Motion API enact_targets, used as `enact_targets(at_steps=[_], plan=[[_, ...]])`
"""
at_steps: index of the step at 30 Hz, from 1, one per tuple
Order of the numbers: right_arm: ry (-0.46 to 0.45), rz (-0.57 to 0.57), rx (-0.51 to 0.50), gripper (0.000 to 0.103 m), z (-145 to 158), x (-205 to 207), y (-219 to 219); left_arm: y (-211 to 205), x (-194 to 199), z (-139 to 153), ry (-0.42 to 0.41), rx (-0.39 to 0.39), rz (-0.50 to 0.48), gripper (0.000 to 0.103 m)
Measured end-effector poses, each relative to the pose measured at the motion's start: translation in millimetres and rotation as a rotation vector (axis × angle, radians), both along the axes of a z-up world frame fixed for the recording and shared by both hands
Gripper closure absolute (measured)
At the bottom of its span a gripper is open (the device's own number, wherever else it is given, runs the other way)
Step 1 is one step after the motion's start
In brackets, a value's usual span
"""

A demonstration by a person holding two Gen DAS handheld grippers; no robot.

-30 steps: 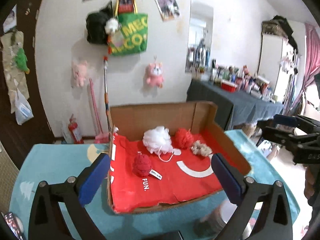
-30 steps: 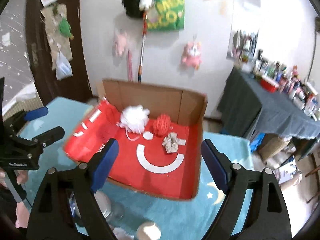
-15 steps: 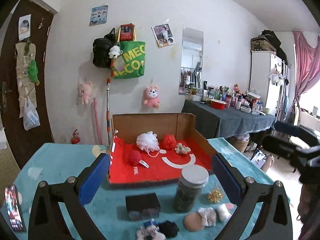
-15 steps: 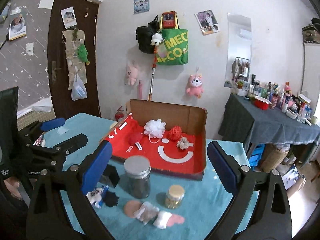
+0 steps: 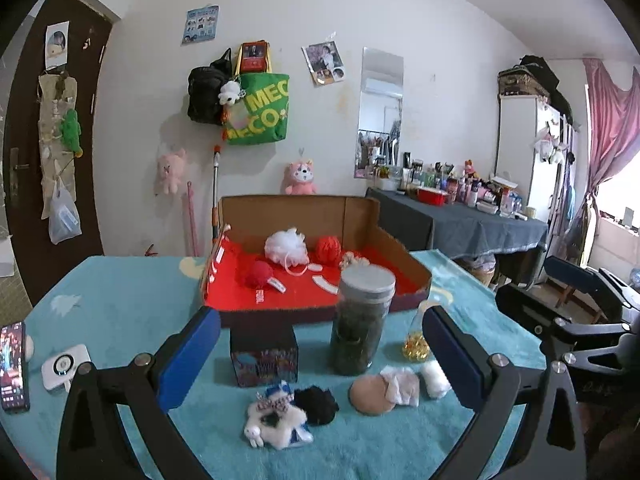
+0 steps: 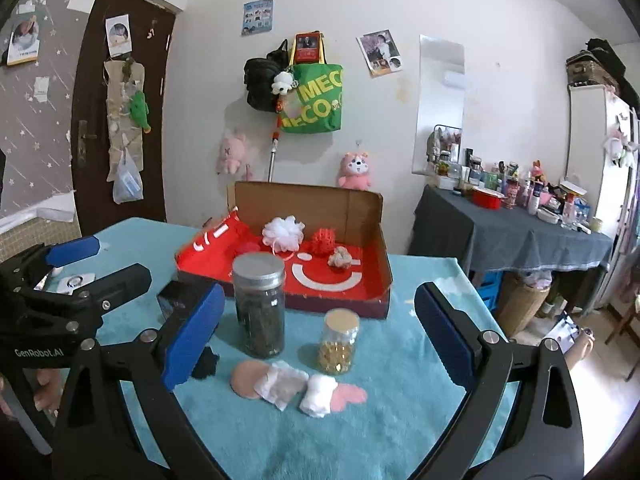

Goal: Organize soft objects
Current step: 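Withdraw both tools from the box toward the items on the table, then grasp the white bunny hair clip with the left tool while the right tool grasps the white sock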

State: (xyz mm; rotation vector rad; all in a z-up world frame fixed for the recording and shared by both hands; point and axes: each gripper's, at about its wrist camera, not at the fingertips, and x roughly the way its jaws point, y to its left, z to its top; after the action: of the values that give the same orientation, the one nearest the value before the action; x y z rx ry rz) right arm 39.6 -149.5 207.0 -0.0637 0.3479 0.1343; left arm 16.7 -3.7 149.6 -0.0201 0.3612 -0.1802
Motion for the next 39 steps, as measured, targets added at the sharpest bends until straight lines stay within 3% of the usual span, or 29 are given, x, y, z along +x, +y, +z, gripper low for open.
enact_targets(at_steps=[9, 16, 39], plan=[[0.099, -0.04, 0.037, 0.006, -59.3, 4.3, -4.2, -6.2, 6.9, -63.6, 0.101, 0.033, 0.027, 0.0], [0.214, -0.053, 0.061, 0.006, -98.7, 14.0, -9.0, -5.5, 12.4, -90.6, 0.174, 0.041, 0.039, 0.0], [0.342, -0.07, 0.093, 0.006, -119.8, 47.0, -23.5, 42.0, 40.3, -97.6, 0.276, 0.038, 0.114, 0.0]])
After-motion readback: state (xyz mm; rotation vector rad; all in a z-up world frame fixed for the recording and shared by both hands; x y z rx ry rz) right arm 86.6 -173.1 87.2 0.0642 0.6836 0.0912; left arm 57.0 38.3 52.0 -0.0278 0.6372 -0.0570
